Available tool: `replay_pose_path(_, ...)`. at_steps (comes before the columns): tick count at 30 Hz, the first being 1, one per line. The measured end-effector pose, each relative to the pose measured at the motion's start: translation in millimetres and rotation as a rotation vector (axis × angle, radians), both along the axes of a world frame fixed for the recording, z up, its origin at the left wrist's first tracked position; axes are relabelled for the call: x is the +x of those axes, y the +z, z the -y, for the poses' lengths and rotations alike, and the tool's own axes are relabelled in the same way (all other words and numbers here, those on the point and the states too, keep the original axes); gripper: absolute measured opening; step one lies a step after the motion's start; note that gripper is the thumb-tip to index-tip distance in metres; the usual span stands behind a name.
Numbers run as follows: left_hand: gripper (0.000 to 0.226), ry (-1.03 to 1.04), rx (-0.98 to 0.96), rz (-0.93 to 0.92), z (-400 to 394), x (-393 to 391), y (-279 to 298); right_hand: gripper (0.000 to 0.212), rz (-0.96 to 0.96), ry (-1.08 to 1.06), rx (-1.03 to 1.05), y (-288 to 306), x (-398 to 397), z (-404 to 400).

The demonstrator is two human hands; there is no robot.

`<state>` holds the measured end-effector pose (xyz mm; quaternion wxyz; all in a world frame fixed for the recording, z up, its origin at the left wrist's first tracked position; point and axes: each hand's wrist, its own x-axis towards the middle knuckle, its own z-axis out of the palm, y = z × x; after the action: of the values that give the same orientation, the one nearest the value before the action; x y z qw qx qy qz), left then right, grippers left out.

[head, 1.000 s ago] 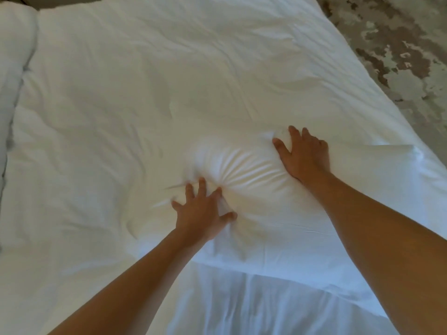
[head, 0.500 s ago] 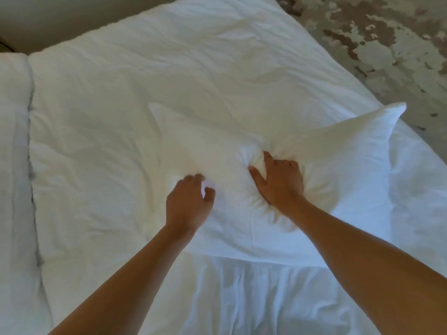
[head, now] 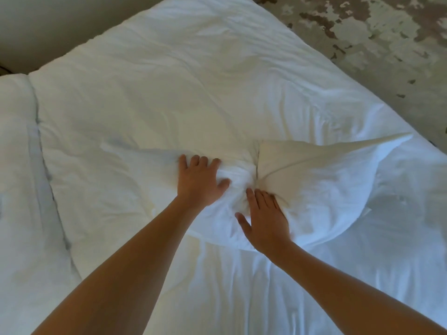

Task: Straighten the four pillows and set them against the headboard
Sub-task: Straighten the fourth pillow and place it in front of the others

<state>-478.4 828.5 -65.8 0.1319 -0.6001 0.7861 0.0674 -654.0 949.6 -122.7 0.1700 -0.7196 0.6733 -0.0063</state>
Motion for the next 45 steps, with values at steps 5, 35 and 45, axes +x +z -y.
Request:
replay_pose_path(5,0.051,0.035,-0.051,-0.072,-36.9,20.0,21.1,0.073,-0.042,0.004,-0.289,56.1,-13.5,13.4)
replay_pose_path(35,0.033,-0.067,-0.293,-0.252,-330.6,187.1,246.1,0.068,-0.064,0.195,-0.315,278.3,3.5,-147.7)
replay_pose_path(45,0.041,0.456,-0.384,-0.665,-523.4,328.1,310.9,0.079,0.088,0.536,-0.46,321.0,194.5,-213.4)
